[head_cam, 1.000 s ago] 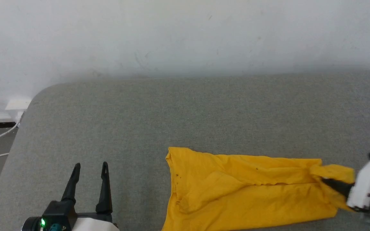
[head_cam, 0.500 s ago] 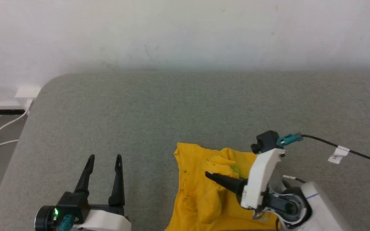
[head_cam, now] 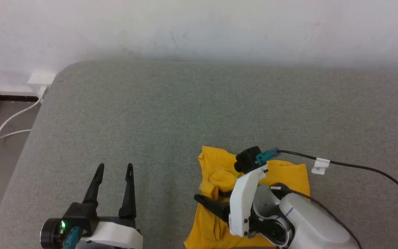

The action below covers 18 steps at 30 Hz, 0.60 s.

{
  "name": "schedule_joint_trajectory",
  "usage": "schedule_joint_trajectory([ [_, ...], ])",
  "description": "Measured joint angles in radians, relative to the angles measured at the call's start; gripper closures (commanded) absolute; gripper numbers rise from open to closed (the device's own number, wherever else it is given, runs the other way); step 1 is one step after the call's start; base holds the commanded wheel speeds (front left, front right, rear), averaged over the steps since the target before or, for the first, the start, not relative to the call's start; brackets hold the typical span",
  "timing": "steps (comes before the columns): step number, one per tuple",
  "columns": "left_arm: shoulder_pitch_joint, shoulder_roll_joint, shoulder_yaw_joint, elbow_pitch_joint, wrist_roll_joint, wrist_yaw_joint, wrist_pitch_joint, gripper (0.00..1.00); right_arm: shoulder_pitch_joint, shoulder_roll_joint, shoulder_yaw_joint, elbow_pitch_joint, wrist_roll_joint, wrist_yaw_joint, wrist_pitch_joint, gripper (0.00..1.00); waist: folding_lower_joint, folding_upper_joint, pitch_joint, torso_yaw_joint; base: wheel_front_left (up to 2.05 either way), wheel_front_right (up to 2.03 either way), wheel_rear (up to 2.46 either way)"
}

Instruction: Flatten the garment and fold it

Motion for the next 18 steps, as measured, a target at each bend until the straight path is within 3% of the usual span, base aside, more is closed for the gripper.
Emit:
schedule_joint_trajectory([
  [5, 0.000, -0.001, 0.013, 0.006, 0.001, -0.001, 0.000, 0.00, -0.098, -0.092, 0.201, -0.045, -0.168, 0.000, -0.105, 0.00, -0.0001, 0.0000, -0.008, -0.018, 0.00, 0.00, 0.00],
  [9, 0.000, -0.004, 0.020, 0.010, 0.001, -0.006, 0.000, 0.00, -0.123, -0.154, 0.266, -0.095, -0.267, 0.000, -0.209, 0.00, -0.0001, 0.0000, -0.021, -0.036, 0.00, 0.00, 0.00],
  [12, 0.001, -0.007, 0.030, 0.010, 0.001, -0.008, 0.000, 0.00, -0.115, -0.185, 0.222, -0.134, -0.326, 0.000, -0.296, 0.00, -0.0001, 0.0000, -0.031, -0.050, 0.00, 0.00, 0.00],
  [18, 0.003, -0.012, 0.047, 0.006, 0.001, -0.008, 0.000, 0.00, 0.007, -0.224, -0.011, -0.224, -0.423, 0.000, -0.428, 0.00, -0.0001, 0.0000, -0.047, -0.085, 0.00, 0.00, 0.00],
])
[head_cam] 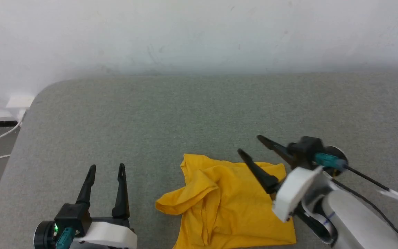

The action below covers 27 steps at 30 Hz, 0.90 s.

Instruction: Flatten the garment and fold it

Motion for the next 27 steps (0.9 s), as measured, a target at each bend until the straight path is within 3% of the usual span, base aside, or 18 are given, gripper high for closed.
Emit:
schedule_joint_trajectory([
  [6, 0.007, -0.003, 0.013, -0.002, 0.000, 0.000, 0.000, 0.00, 0.189, -0.007, -0.277, -0.138, -0.047, 0.000, -0.024, 0.00, 0.0000, 0.0000, -0.012, -0.030, 0.00, 0.00, 0.00],
  [12, 0.009, -0.008, 0.022, -0.002, 0.000, -0.002, 0.000, 0.00, 0.358, 0.003, -0.559, -0.206, -0.075, 0.000, 0.033, 0.00, -0.0001, 0.0000, -0.018, -0.042, 0.00, 0.00, 0.00],
  [16, 0.009, -0.012, 0.026, -0.002, 0.000, -0.002, 0.000, 0.00, 0.424, 0.022, -0.686, -0.222, -0.075, 0.000, 0.083, 0.00, -0.0001, 0.0000, -0.017, -0.040, 0.00, 0.00, 0.00],
  [20, 0.009, -0.014, 0.030, -0.002, 0.002, -0.005, 0.000, 0.00, 0.459, 0.049, -0.722, -0.199, 0.004, 0.000, 0.203, 0.00, -0.0001, 0.0000, -0.011, -0.037, 0.00, 0.00, 0.00],
  [27, 0.009, -0.024, 0.031, -0.007, 0.002, -0.005, 0.000, 0.00, 0.458, 0.090, -0.675, -0.068, 0.247, 0.000, 0.491, 0.00, 0.0000, 0.0000, 0.005, -0.030, 0.00, 0.00, 0.00],
])
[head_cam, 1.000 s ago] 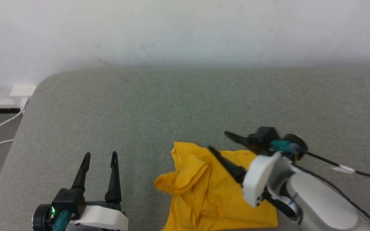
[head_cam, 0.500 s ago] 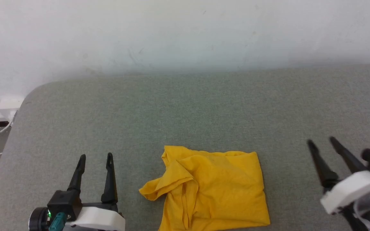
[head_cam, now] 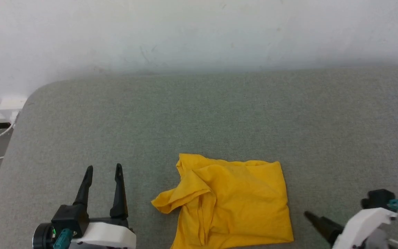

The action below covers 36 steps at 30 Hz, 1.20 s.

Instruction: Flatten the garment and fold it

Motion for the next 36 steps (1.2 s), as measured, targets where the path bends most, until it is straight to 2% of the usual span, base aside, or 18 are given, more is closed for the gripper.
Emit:
schedule_joint_trajectory([
  [4, -0.004, -0.005, -0.001, 0.000, 0.000, 0.000, 0.000, 0.00, -0.058, 0.041, 0.049, 0.072, 0.119, 0.000, 0.091, 0.00, 0.0000, 0.0000, 0.012, 0.009, 0.00, 0.00, 0.00],
  [12, -0.011, -0.010, -0.006, -0.002, 0.004, 0.000, 0.000, 0.00, -0.198, 0.076, 0.136, 0.199, 0.215, 0.000, 0.079, 0.00, 0.0001, 0.0000, 0.032, 0.033, 0.00, 0.00, 0.00],
  [13, -0.011, -0.010, -0.006, -0.002, 0.005, 0.000, 0.000, 0.00, -0.210, 0.076, 0.151, 0.218, 0.216, 0.000, 0.079, 0.14, 0.0001, 0.0000, 0.034, 0.035, 0.00, 0.00, 0.00],
  [14, -0.011, -0.010, -0.007, -0.001, 0.005, 0.000, 0.000, 0.00, -0.224, 0.076, 0.165, 0.235, 0.222, 0.000, 0.083, 0.65, 0.0001, 0.0000, 0.036, 0.037, 0.00, 0.00, 0.00],
  [15, -0.011, -0.011, -0.007, -0.001, 0.006, 0.000, 0.000, 0.00, -0.236, 0.076, 0.177, 0.250, 0.231, 0.000, 0.086, 1.00, 0.0000, 0.0000, 0.038, 0.040, 0.00, 0.00, 0.00],
  [20, -0.012, -0.012, -0.006, 0.001, 0.008, 0.000, 0.000, 0.00, -0.276, 0.058, 0.262, 0.288, 0.229, 0.000, 0.075, 1.00, 0.0001, 0.0000, 0.040, 0.044, 0.00, 0.00, 0.00],
  [29, -0.008, -0.013, 0.006, -0.001, 0.024, 0.001, 0.000, 0.00, -0.374, -0.032, 0.473, 0.295, -0.024, 0.002, -0.036, 1.00, 0.0001, 0.0000, 0.020, 0.001, 0.00, 0.00, 0.00],
  [36, 0.005, -0.016, 0.011, -0.014, 0.024, 0.005, 0.000, 0.00, -0.408, -0.146, 0.529, 0.212, -0.150, 0.001, -0.040, 1.00, 0.0000, 0.0000, 0.010, -0.060, 0.00, 0.00, 0.00],
])
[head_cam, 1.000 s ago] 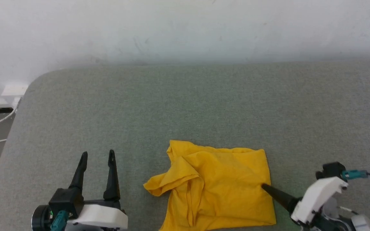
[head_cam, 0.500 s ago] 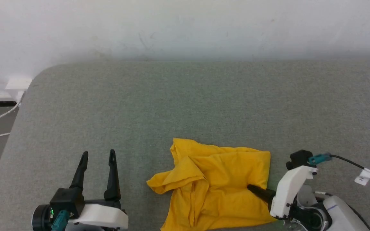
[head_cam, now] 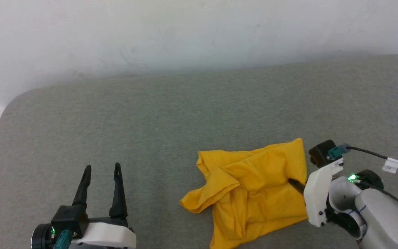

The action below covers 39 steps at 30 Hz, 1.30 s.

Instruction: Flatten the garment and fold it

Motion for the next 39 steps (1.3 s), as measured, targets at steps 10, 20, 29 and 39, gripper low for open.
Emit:
schedule_joint_trajectory([
  [10, -0.024, -0.003, -0.018, -0.009, 0.001, -0.007, 0.000, 0.00, -0.027, -0.128, -0.021, -0.011, -0.054, 0.000, 0.045, 1.00, 0.0000, 0.0000, 0.032, -0.147, 0.00, 0.00, 0.00],
  [20, -0.137, 0.026, -0.054, -0.005, 0.044, -0.041, 0.000, 0.00, -0.172, -0.115, -0.113, 0.202, -0.072, 0.000, -0.151, 1.00, 0.0001, 0.0000, 0.133, -0.295, 0.00, 0.00, 0.00],
  [29, -0.221, 0.039, -0.089, 0.017, 0.069, -0.054, 0.000, 0.00, -0.278, -0.096, -0.230, 0.428, -0.094, 0.000, -0.354, 1.00, 0.0003, 0.0000, 0.271, -0.330, 0.00, 0.00, 0.00],
  [39, -0.221, 0.039, -0.084, 0.037, 0.064, -0.044, 0.000, 0.00, -0.320, -0.053, -0.261, 0.596, -0.153, 0.000, -0.545, 0.00, 0.0002, 0.0000, 0.321, -0.291, 0.00, 0.00, 0.00],
])
